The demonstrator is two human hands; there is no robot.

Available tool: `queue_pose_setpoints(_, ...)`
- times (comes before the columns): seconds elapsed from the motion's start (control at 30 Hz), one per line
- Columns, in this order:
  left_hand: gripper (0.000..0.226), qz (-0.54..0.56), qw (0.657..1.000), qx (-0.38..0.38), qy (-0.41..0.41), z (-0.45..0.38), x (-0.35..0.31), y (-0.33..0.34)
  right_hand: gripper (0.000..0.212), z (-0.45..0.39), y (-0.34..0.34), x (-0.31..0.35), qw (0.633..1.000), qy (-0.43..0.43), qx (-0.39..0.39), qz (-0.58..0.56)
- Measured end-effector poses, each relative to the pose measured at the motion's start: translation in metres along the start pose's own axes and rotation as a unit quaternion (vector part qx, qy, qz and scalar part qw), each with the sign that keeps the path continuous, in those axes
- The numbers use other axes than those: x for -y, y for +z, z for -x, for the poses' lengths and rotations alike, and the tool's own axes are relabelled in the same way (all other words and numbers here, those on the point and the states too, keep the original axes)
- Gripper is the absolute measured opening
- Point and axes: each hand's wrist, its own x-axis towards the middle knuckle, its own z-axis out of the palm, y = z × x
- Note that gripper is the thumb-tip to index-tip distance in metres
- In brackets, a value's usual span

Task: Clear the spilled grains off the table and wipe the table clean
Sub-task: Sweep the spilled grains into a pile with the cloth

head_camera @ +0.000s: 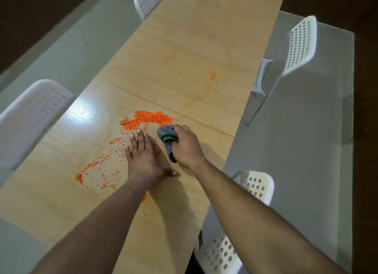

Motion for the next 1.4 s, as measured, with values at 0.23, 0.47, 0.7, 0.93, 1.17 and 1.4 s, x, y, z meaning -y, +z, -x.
queue_pose_setpoints(0.23,0.181,-0.001,1.0,0.005,-0.006,-0.019,0.027,-0.023,0.05,-0.019,-0.058,-0.053,0.977,0.075,-0.137,0.142)
queue_pose_setpoints(0.47,0.184,0.014,1.0,0.003,-0.026,-0.039,0.041,-0.034,0.049,-0.043,-0.009,-0.014,0.975,0.067,-0.111,0.178)
queue_pose_setpoints(0.7,0.19,0.03,0.997,0.015,-0.069,-0.048,0.051,-0.041,0.053,-0.025,0.033,0.027,0.992,-0.046,0.044,0.112)
queue_pose_setpoints(0.93,0.192,0.013,0.998,0.01,-0.062,-0.052,0.058,-0.038,0.053,-0.062,-0.02,0.006,0.998,-0.019,-0.054,0.012)
queue_pose_setpoints(1.17,0.193,0.023,0.998,-0.008,-0.06,-0.053,0.061,-0.033,0.041,-0.13,-0.031,0.01,0.986,0.02,-0.044,0.16)
queue_pose_setpoints(1.4,0.184,0.014,0.999,-0.017,-0.041,-0.047,0.065,-0.034,0.048,-0.134,-0.001,0.038,0.981,-0.044,0.047,0.183)
